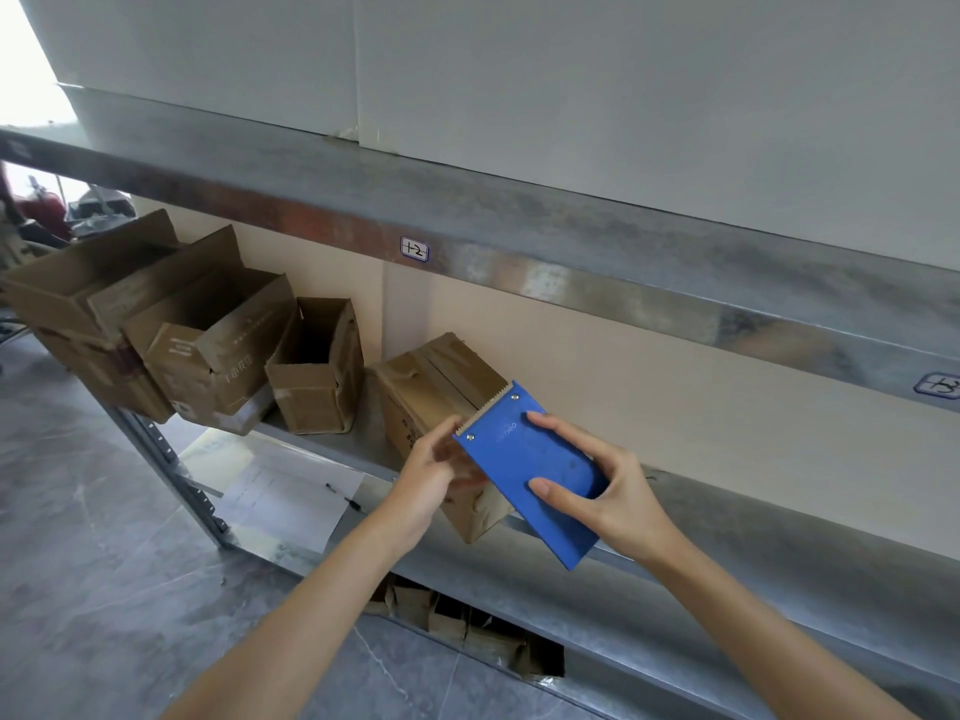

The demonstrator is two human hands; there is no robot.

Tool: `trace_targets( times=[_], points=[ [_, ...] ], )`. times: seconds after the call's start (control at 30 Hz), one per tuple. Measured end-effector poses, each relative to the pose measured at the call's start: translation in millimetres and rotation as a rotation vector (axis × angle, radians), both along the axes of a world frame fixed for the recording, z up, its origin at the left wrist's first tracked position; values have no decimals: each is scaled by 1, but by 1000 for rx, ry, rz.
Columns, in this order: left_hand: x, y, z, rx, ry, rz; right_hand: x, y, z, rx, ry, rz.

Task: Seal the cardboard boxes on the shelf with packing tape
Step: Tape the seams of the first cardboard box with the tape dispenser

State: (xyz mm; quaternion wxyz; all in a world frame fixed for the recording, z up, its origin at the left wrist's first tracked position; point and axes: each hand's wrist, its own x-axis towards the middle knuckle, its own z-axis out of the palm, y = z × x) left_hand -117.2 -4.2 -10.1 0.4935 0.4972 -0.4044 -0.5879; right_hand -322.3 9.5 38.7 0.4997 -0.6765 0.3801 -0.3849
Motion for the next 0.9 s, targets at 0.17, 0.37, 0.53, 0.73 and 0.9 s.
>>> trace_targets(
  times=[0.17, 0.37, 0.53, 0.73, 0.9],
  points=[
    [4, -2, 6, 66, 64, -18, -2, -2, 2, -23, 34, 33],
    [7, -5, 12, -10, -64, -53, -8, -6, 6, -60, 119, 67],
    [13, -7, 10, -92, -140, -113, -13, -6, 2, -176, 293, 114],
    [17, -13, 5, -350, -453, -84, -18, -11, -3, -293, 426, 117],
    [15, -14, 7, -309, -343, -72, -24, -17, -4, -317, 492, 149]
  ],
)
